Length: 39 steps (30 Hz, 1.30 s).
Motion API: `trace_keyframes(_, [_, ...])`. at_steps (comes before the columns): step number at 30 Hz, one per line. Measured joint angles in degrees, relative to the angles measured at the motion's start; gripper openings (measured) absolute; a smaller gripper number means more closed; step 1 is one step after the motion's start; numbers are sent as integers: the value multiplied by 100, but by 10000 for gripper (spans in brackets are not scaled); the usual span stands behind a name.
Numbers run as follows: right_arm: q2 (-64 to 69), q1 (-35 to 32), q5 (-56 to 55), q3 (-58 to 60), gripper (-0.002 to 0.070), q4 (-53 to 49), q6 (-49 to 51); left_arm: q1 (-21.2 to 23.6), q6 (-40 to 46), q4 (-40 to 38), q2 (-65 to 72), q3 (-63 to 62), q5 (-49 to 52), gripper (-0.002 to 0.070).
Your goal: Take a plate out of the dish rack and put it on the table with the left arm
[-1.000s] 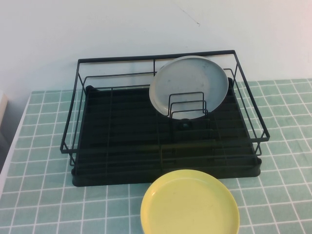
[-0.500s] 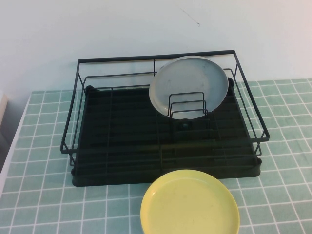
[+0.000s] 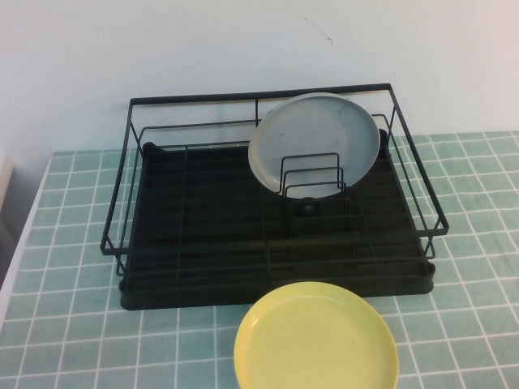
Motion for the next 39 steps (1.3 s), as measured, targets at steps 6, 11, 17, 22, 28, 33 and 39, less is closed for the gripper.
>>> trace_keyframes(6, [0,0,0,0,-2,0,0,728,-297,-305,-617,922,-217,-2])
trace_keyframes(11, [0,0,0,0,-2,0,0,854,-510,-338,-644,936,345,-2])
trace_keyframes(17, [0,0,0,0,-2,0,0,868,-524,-373,-644,923,406,-2])
trace_keyframes(22, [0,0,0,0,-2,0,0,868,-524,-373,-652,923,416,-4])
trace_keyframes(28, [0,0,0,0,-2,0,0,844,-524,-373,-652,915,429,-4])
trace_keyframes(33, [0,0,0,0,-2,0,0,820,-524,-373,-652,915,452,-4])
trace_keyframes(39, [0,0,0,0,-2,0,0,820,-524,-373,-652,915,452,-4])
